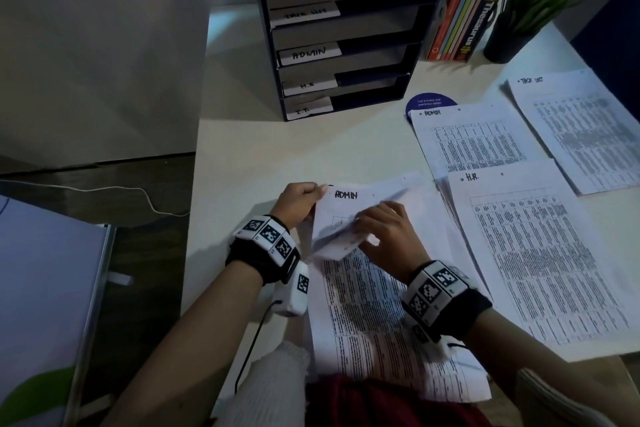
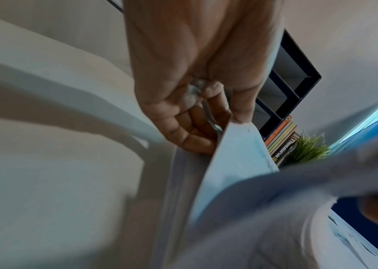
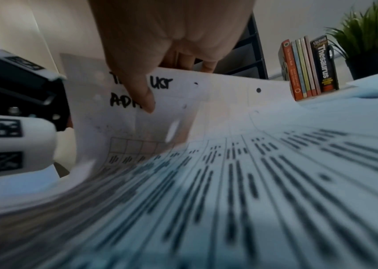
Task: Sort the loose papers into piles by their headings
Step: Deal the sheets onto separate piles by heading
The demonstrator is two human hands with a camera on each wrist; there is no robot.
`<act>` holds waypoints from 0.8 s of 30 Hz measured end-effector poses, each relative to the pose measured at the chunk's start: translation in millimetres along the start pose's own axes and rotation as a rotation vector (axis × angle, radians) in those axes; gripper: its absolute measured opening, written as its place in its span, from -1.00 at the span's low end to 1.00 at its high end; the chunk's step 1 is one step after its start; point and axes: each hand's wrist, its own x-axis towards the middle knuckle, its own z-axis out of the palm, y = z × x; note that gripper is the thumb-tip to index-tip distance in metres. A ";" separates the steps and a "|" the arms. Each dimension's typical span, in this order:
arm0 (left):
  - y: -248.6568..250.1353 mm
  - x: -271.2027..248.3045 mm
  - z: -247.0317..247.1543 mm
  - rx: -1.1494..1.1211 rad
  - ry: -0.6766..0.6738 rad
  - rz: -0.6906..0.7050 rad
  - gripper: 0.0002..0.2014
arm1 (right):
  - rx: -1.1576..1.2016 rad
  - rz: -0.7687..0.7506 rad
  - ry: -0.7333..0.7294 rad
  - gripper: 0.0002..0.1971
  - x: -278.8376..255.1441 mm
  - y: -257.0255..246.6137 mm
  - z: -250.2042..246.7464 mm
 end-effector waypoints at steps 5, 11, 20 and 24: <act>10.6 10.5 -0.7 -0.028 0.084 -0.019 -0.78 | 0.087 0.039 -0.007 -0.63 -11.5 -0.9 -1.9; 11.2 8.3 -3.7 -0.085 -0.026 -0.078 -0.74 | 0.168 0.041 -0.073 -0.76 10.7 -1.9 -10.5; -2.8 9.7 0.6 0.051 0.078 0.065 -0.78 | 0.071 -0.004 -0.067 -0.79 -4.2 -2.3 -9.3; -2.3 -8.6 4.5 0.199 -0.067 0.080 -0.82 | 0.127 0.016 -0.011 -0.81 -4.7 -4.0 -2.2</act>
